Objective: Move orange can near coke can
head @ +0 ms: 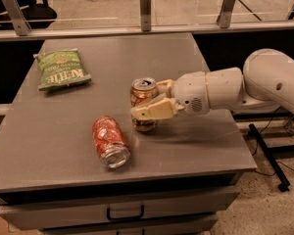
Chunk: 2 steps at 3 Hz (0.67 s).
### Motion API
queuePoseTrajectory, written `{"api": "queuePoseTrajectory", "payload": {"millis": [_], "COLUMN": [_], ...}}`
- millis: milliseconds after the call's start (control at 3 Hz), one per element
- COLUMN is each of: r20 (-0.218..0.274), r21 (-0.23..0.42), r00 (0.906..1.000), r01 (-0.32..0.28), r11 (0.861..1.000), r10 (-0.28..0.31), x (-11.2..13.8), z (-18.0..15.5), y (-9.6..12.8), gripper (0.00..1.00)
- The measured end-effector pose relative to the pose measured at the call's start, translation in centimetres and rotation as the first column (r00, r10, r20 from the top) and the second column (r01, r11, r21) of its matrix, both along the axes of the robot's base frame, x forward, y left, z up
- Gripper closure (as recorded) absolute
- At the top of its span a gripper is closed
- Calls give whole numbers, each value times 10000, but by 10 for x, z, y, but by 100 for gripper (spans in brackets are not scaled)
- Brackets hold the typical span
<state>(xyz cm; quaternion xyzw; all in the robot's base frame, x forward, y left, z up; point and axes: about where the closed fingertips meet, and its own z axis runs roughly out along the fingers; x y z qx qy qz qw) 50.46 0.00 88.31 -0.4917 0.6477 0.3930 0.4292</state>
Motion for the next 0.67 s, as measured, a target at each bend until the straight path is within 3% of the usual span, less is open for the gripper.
{"api": "queuePoseTrajectory", "payload": {"millis": [667], "r20": [-163], "r21": [180], "r00": [9994], "r01": [-314], "r11": [9993], "r10": [317], "x": [-13], "z": [-6], "y": [14], "gripper": [13]}}
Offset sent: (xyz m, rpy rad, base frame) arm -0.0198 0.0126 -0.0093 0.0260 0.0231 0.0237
